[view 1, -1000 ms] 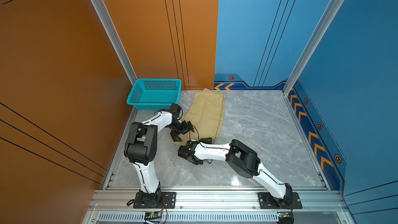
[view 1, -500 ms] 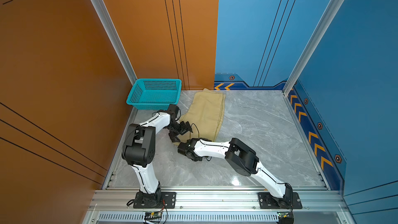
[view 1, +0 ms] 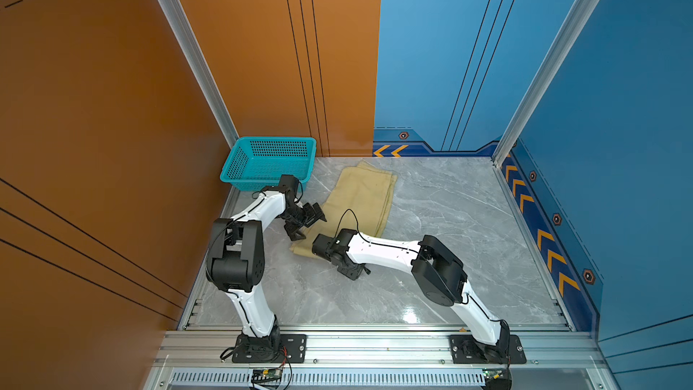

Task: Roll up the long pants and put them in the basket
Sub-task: Roll the long pant at the center of the board.

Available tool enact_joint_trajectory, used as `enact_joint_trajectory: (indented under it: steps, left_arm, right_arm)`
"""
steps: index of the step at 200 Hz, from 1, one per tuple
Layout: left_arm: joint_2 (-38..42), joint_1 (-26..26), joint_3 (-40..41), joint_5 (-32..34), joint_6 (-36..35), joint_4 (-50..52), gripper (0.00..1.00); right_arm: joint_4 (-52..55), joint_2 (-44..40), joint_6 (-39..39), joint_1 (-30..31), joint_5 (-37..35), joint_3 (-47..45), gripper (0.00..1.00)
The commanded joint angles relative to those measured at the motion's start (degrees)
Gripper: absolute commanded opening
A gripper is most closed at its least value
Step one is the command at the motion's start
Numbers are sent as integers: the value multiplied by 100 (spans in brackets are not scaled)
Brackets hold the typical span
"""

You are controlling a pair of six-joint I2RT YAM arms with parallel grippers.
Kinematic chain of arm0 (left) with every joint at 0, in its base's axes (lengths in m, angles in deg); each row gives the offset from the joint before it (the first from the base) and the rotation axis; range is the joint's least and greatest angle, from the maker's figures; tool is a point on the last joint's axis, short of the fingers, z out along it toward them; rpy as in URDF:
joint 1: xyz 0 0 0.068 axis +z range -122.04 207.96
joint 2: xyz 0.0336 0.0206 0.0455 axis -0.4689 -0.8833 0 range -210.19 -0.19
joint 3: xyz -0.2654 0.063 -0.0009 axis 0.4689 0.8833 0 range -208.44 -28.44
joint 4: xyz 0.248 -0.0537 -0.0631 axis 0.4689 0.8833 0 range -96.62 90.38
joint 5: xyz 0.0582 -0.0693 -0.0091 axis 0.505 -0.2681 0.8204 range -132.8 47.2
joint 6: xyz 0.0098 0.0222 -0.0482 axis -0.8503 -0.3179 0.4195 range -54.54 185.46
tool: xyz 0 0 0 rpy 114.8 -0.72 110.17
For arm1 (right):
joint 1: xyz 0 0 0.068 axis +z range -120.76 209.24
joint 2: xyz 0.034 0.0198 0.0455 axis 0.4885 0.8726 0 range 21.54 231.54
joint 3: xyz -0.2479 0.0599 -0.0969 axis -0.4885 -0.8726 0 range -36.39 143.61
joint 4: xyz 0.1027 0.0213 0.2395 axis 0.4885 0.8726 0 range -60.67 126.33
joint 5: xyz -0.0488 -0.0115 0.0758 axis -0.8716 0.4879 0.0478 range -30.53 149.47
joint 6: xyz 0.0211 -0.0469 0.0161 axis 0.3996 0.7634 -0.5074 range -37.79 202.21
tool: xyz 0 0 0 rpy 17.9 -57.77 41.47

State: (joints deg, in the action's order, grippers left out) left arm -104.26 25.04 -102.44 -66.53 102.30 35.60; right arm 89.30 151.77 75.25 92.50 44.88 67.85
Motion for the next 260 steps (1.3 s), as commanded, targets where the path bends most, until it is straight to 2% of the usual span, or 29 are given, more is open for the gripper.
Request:
enact_joint_trajectory:
  steps: [1,49,90,111,141,165,187,218,260]
  left_arm:
    - [91,130,-334,-281,-60,137,99]
    - [264,533,-682,-532,-46,178,99]
    - [909,594,-389,-485,-216,173,98]
    - [1373,610,-42,-451,-194,164,98]
    - [2250,354,661,-233,-115,139,99]
    - [3216,125,1601,100,166,-204,98]
    - [3678,27,2415,62,464,-680,98]
    - [3431,-289,2965,200,597,-1186,98]
    - [2799,-664,2589,718,625,-1495,98]
  right_arm:
    - [-51,-240,-535,-143,1677,-313,0]
    - [-675,-834,-1005,-652,2669,-1174,0]
    - [-1123,-1306,-1356,-1110,3385,-1702,0]
    - [-1309,-1456,-1489,-1328,3810,-1797,0]
    - [-1505,-1186,-1613,-1774,4717,-1626,0]
    - [-1752,-572,-1795,-2108,5527,-1484,0]
    - [-1760,-287,-1809,-2160,5773,-1371,0]
    - [-1782,-241,-1766,-2160,5941,-1567,0]
    - [-1780,-360,-1634,-2263,5946,-1918,0]
